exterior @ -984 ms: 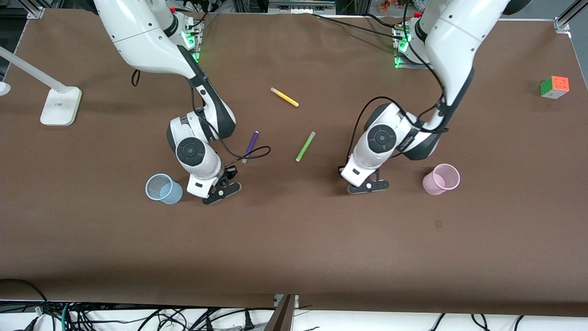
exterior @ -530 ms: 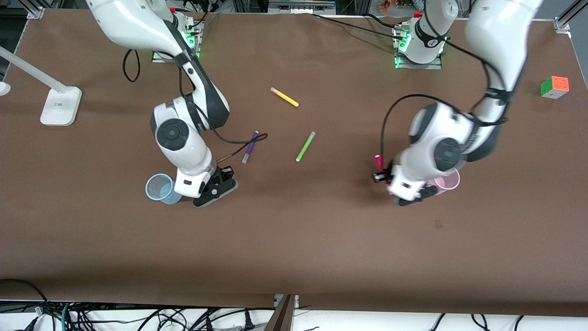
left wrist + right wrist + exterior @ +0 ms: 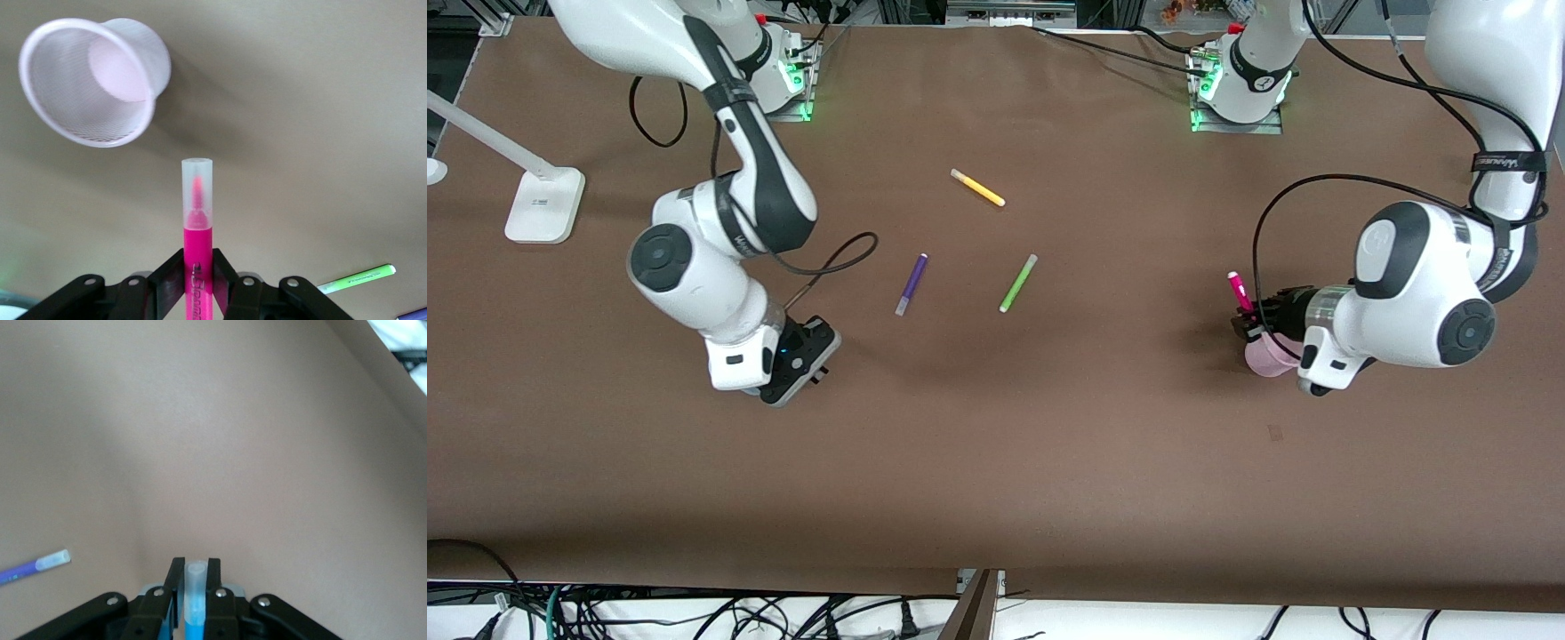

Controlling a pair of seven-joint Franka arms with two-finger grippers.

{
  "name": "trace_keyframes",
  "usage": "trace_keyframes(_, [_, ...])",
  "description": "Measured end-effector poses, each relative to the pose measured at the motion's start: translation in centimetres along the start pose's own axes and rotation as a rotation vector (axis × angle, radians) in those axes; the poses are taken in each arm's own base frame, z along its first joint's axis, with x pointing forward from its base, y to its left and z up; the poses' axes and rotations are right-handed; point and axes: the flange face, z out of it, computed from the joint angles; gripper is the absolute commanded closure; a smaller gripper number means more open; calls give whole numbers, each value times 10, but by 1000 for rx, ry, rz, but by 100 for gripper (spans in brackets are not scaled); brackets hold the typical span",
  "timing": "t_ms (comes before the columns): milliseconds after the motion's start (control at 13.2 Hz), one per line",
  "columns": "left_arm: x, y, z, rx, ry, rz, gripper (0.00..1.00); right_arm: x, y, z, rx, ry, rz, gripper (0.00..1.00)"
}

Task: Place pink and blue markers in matching cups
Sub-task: 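Lift the blue marker toward the blue cup while the left gripper carries pink, then lower the blue marker into the blue cup while the left gripper inserts pink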

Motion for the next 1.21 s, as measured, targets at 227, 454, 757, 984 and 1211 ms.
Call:
trace_keyframes(227, [18,-26,-4,-17,-11,16,100,-13,21,-9,55,83,-93,100])
trace_keyframes(454, [39,-57,-2,-34,-40,8,100,-32,41,-16,113,166,-190,100])
trace_keyframes(757, [55,-74,16,-59,-98,-27,100,-54,58,-16,182,222,-276,100])
trace_keyframes(984, [64,-75,36,-66,-144,-39,100,-72,71,-18,225,290,-333,100])
trace_keyframes(1211, [71,-81,47,-71,-166,-51,100,-94,87,-20,253,335,-381,100])
